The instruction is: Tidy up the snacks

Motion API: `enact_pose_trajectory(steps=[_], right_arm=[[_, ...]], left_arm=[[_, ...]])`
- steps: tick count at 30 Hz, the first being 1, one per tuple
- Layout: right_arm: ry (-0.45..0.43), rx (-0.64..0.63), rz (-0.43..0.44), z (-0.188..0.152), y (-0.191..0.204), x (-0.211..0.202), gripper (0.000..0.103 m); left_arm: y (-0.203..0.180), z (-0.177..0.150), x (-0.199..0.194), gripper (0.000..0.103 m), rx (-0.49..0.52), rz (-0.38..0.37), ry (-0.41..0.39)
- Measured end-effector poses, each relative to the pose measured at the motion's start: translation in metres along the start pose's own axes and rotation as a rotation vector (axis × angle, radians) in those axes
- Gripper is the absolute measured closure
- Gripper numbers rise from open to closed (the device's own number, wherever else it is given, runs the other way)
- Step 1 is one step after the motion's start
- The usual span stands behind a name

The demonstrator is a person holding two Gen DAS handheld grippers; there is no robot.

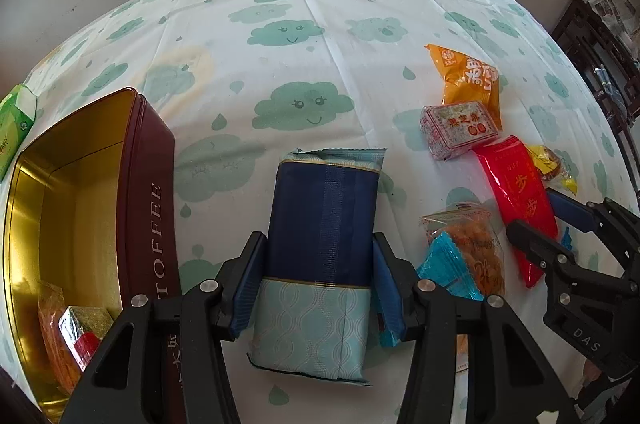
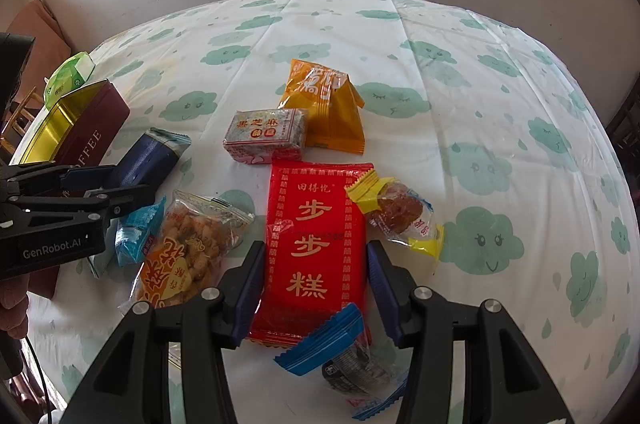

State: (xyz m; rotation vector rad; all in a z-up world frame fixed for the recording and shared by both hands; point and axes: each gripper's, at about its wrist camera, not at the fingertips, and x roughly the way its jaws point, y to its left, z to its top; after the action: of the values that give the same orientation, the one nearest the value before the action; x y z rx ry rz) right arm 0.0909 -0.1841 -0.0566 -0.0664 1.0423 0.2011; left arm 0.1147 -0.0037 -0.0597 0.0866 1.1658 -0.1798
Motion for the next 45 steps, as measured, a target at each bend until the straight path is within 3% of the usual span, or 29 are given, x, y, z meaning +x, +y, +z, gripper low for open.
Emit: enact_pose_trajectory(steps=[16, 26, 30, 37, 45], right_arm=[[0.011, -0.014, -0.005, 0.002, 0.001, 0.001, 0.052], [0.028, -0.023, -0.018, 0.003, 0.002, 0.003, 0.051], [0.045, -0.028, -0.026, 0.005, 0.004, 0.004, 0.050], [0.065, -0.034, -0.043, 0.007, 0.007, 0.006, 0.049], [0.085, -0.021, -0.054, 0.011, 0.008, 0.007, 0.049]], left_arm=[[-0.005, 0.001, -0.003, 0.058, -0.013, 0.003, 0.034], [0.011, 0.007, -0.047, 0.058, -0.040, -0.008, -0.056], [0.032, 0.006, -0.071, 0.058, -0.077, -0.002, -0.092], [0.096, -0.009, -0.104, 0.058, -0.177, 0.095, -0.130], [0.164, -0.044, -0.105, 0.058, -0.296, 0.170, -0.093]])
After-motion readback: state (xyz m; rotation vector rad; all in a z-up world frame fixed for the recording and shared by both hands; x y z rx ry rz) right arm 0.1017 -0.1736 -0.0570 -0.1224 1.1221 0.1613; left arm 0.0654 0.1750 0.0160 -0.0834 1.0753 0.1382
